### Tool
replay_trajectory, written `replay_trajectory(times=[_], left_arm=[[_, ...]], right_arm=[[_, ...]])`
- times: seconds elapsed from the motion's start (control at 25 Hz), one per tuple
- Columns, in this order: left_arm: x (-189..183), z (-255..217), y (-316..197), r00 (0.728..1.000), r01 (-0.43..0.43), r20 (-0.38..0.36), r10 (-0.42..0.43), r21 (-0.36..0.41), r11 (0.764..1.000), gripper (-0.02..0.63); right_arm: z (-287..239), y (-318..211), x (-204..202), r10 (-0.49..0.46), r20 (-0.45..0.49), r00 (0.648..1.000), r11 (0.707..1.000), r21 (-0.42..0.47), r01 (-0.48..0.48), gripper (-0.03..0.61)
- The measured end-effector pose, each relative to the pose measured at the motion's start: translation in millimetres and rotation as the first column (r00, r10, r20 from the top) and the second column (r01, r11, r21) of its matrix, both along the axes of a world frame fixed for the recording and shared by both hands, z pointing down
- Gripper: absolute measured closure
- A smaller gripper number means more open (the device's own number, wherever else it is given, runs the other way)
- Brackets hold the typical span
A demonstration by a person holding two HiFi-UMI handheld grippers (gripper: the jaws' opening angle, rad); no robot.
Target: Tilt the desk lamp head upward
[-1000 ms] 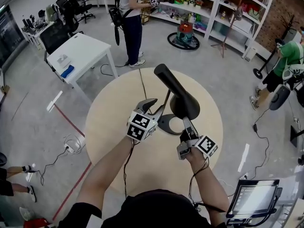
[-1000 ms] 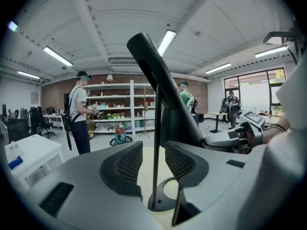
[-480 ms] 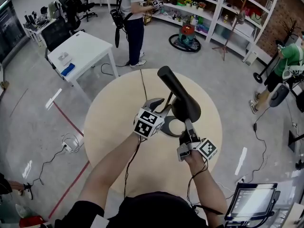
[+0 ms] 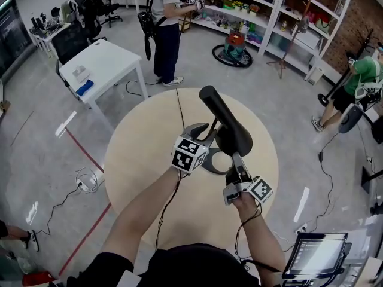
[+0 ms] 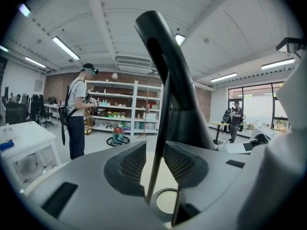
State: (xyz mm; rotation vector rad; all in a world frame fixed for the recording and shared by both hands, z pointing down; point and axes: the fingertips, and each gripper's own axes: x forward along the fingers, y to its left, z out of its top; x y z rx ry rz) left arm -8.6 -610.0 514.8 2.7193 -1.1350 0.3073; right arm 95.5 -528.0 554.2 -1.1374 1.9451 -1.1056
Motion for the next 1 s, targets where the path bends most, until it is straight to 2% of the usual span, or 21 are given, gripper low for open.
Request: replay_trajectory(times=[0.04, 0.16, 0.28, 0.48, 0.76, 1.0], left_arm=[[1, 0, 1, 1.000, -0.001, -0.002, 0.001, 0.001, 1.000, 0.489], [5, 3, 2, 1.000, -0.002, 0.014, 0.002, 0.014, 1.000, 0.555], [4, 3, 1, 1.000, 0.003, 0.011, -0.003, 0.023, 1.000, 0.560], [2, 4, 3, 0.998, 0.006, -0.067, -0.007, -0.004, 1.000, 0.560], [3, 6, 4, 0.998, 0.008, -0.057, -0.007, 0.004, 1.000, 0.560], [8, 4, 6, 0.999, 0.008, -0.039, -0.008, 0.005, 1.000, 0.560]], right_arm=[[0, 0, 0, -0.002, -0.003, 1.000, 1.000, 0.000, 0.002, 0.437], [-4, -2, 0, -0.013, -0.022, 1.000, 1.000, 0.027, 0.014, 0.437], [-5, -2, 3, -0.005, -0.032, 0.999, 1.000, 0.027, 0.006, 0.440], [-10, 0, 8, 0.001, -0.041, 0.999, 0.999, 0.034, 0.001, 0.445], [-16, 2, 19, 0.017, -0.094, 0.995, 0.998, 0.055, -0.012, 0.451], [-33, 7, 33, 0.023, -0.095, 0.995, 0.997, 0.074, -0.016, 0.462]])
